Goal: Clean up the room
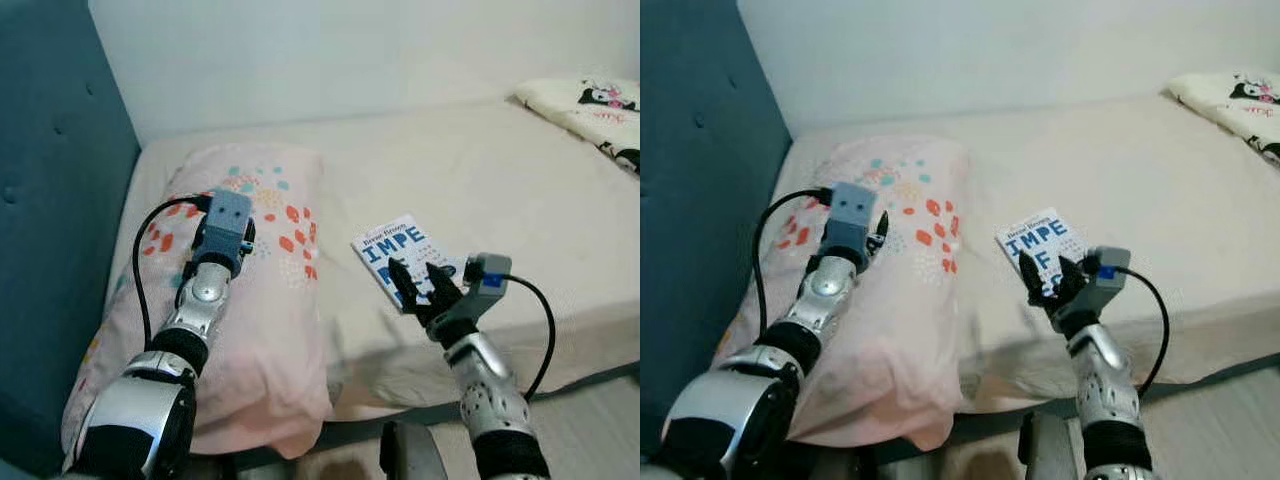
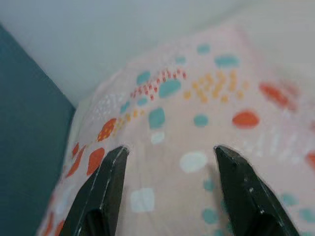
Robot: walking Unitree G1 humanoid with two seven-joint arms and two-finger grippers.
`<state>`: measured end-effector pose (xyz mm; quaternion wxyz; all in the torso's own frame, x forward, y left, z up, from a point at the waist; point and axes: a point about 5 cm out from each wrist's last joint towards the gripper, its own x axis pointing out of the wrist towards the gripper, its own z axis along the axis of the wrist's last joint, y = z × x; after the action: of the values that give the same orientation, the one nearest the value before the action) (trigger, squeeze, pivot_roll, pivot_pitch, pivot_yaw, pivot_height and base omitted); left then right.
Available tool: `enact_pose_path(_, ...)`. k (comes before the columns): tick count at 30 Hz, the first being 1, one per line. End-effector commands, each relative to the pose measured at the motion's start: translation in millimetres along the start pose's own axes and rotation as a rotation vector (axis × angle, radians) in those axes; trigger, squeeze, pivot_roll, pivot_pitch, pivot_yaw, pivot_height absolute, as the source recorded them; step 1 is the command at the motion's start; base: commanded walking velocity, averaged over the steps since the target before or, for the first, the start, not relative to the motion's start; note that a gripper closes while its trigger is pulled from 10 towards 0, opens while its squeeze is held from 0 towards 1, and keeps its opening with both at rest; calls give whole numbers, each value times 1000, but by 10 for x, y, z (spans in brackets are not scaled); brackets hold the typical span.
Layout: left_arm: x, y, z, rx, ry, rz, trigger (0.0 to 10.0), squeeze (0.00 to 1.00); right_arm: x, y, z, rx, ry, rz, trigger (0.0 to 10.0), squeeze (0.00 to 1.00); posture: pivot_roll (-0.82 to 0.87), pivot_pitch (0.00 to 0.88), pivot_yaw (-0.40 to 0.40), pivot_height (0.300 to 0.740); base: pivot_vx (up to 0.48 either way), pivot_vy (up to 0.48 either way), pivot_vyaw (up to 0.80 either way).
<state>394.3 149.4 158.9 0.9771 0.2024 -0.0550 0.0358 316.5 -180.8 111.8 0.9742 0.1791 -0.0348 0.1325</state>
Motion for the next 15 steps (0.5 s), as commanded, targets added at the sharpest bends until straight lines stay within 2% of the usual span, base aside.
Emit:
enact_pose_path(1,-23,123,-176,60,102,39,10000,0,-28,72,17,15,-3,8,10000,0,-46,151,43,526,0,0,0)
enact_pose_path(2,-23,123,-176,60,102,39,10000,0,-28,72,17,15,-3,8,10000,0,-46,151,43,526,0,0,0)
enact_pose_path(5,3,360,-242,65,182,144,10000,0,-100,134,24,20,-4,6,10000,0,-59,189,52,526,0,0,0)
enact_pose_path(6,3,360,-242,65,182,144,10000,0,-100,134,24,20,-4,6,10000,0,-59,189,52,526,0,0,0)
enact_pose_path(11,10,763,-322,35,293,298,10000,0,-189,191,34,23,11,-12,10000,0,-56,231,57,526,0,0,0)
enact_pose_path(14,-48,832,-452,-43,376,322,10000,0,-212,191,39,16,23,-32,10000,0,-53,242,59,526,0,0,0)
enact_pose_path(15,-48,832,-452,-43,376,322,10000,0,-212,191,39,16,23,-32,10000,0,-53,242,59,526,0,0,0)
